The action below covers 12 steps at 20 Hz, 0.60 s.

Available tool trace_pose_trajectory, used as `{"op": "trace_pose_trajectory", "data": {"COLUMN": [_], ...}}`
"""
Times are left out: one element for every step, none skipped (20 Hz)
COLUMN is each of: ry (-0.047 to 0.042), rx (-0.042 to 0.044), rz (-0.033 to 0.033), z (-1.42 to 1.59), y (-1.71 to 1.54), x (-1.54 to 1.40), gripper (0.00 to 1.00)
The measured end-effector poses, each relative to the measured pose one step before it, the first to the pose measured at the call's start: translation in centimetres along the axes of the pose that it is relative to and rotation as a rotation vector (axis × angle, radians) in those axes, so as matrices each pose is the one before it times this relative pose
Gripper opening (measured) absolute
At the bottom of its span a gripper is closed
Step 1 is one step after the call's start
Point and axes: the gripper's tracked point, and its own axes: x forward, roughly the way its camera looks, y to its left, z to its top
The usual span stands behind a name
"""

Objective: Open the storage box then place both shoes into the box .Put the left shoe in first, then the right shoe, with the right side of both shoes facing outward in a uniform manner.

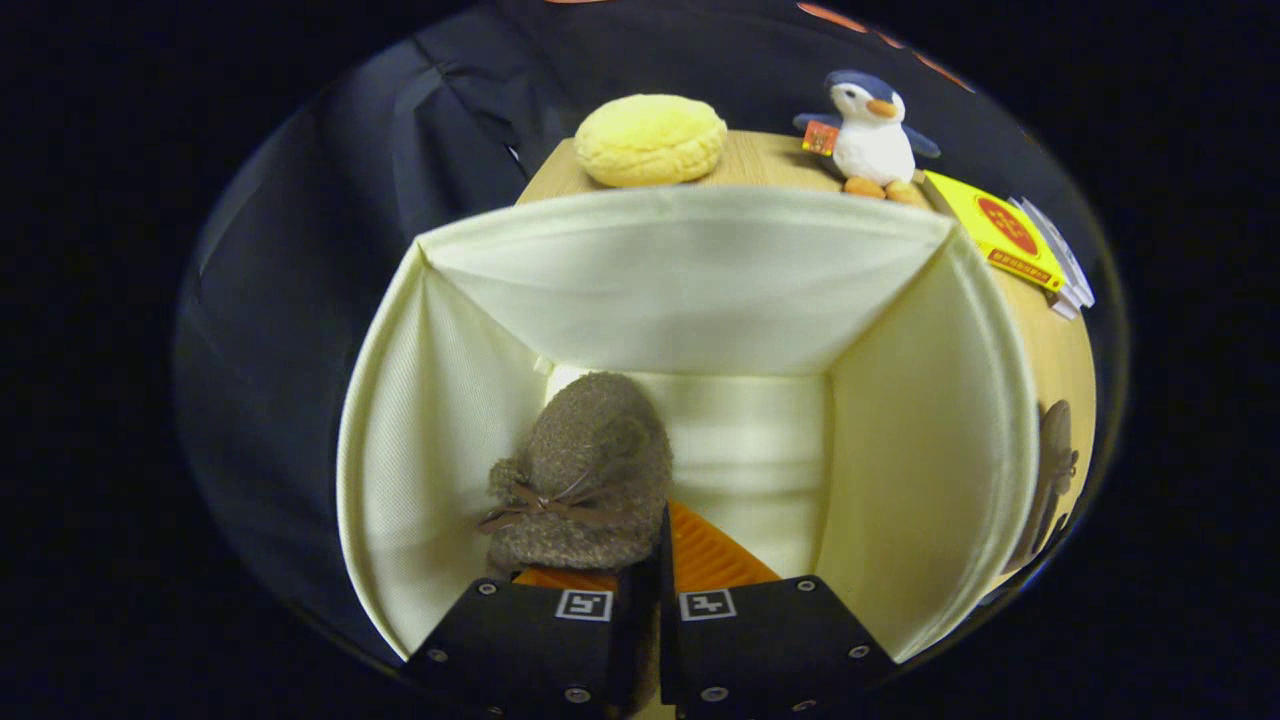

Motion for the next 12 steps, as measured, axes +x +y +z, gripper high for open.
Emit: {"op": "trace_pose_trajectory", "data": {"ry": [0.02499,0.00199,-0.00967,-0.00359,0.00671,-0.00228,-0.00977,-0.0161,-0.01907,-0.02084,-0.0258,-0.02889], "rx": [0.01213,-0.00111,-0.00233,0.00083,-0.00555,-0.01766,-0.01282,-0.00115,0.00293,0.00437,-0.00208,-0.00582], "rz": [0.01093,0.00999,0.02949,0.02909,0.02436,0.02322,0.0217,0.03409,0.04067,0.04091,0.03649,0.02575], "z": [-0.645,-0.034,0.125,-0.011,-0.115,0.095,0.158,0.202,0.396,0.432,0.617,0.716], "y": [-0.071,-0.181,0.485,0.263,0.257,0.111,-0.043,0.205,0.406,0.393,0.328,-0.044], "x": [0.061,-0.231,-0.428,-0.695,-0.854,-0.934,-1.048,-1.228,-1.458,-1.499,-1.668,-1.546], "gripper": [0.17,0.21,0.28,0.33,0.38,0.43,0.5,0.54,0.58,0.63,0.68,0.72]}}
